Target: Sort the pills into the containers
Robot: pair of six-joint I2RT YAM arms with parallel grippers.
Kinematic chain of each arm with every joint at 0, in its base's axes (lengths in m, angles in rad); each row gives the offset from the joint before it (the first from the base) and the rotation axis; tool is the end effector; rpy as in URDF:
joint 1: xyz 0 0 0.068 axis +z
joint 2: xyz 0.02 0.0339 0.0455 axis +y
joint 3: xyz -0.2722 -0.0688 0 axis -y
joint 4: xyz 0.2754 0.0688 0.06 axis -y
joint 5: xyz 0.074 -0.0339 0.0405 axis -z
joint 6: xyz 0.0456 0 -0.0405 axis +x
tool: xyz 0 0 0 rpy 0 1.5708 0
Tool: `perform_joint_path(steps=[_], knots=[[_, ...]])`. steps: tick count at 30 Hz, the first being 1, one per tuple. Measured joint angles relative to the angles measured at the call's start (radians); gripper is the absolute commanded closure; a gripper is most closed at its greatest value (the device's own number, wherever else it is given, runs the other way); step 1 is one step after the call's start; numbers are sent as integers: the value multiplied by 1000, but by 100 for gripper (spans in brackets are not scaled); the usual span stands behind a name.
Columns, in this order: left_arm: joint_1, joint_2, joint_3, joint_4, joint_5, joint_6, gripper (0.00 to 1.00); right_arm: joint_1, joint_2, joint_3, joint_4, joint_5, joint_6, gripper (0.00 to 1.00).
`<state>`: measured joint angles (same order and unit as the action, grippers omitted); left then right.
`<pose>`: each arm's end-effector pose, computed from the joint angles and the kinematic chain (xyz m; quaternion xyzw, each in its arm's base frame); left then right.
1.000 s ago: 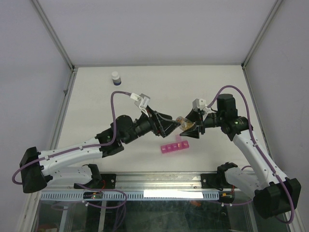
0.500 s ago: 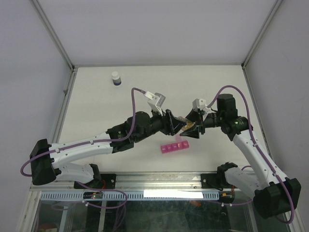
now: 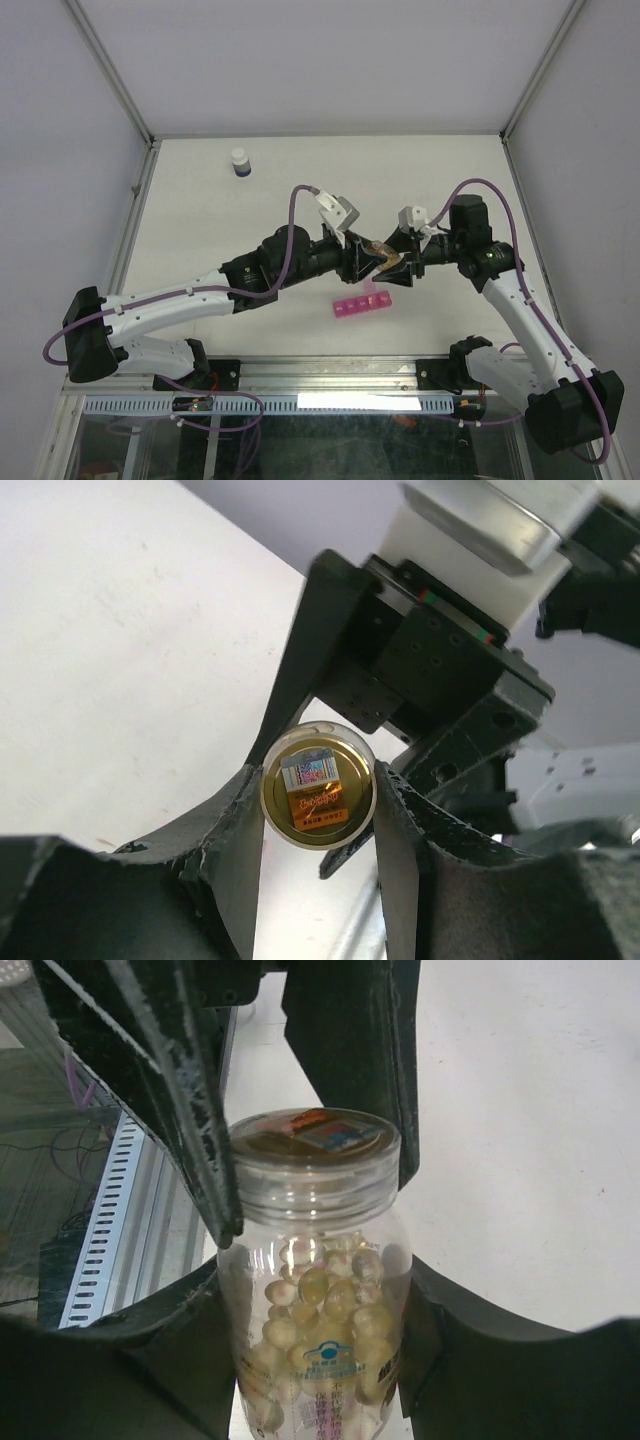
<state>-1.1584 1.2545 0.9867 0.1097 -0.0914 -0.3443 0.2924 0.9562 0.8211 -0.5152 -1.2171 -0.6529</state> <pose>0.1380 -0.3050 0.3384 0.2736 0.7096 -0.4172 0.4975 0.1940 0.1031 0.3039 -0.5607 0.5389 0.4386 0.4504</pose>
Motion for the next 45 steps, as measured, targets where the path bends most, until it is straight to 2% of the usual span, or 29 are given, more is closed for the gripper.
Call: perform_joint_path(steps=[2, 4, 5, 6, 8, 12, 17, 22, 28, 31, 45], knots=[[8, 0, 0, 14, 76, 125, 56, 3, -4, 0, -4, -7, -5, 100], [16, -3, -8, 36, 182, 291, 32, 7, -9, 0, -11, -24, -10, 100], [21, -11, -19, 40, 242, 388, 25, 8, -11, 0, -18, -35, -8, 100], [21, -19, -32, 40, 278, 465, 20, 7, -12, 1, -24, -42, 0, 100], [23, -29, -53, 35, 361, 607, 16, 7, -13, 0, -37, -49, 5, 100], [68, -27, -54, 23, 463, 706, 1, 4, -12, 1, -35, -48, 13, 100], [81, -46, -91, 87, 454, 662, 1, -5, -12, 1, -19, -33, 23, 100], [93, -121, -154, 157, 370, 451, 2, -7, -8, 1, -12, -24, 23, 100], [93, -154, -154, 229, 259, 178, 23, -7, -5, 1, -10, -21, 24, 100], [93, -140, -152, 230, 241, 94, 25, -7, -5, 1, -9, -21, 24, 100], [93, -16, -84, 219, 222, 21, 40, -7, -5, 1, -6, -20, 26, 100]])
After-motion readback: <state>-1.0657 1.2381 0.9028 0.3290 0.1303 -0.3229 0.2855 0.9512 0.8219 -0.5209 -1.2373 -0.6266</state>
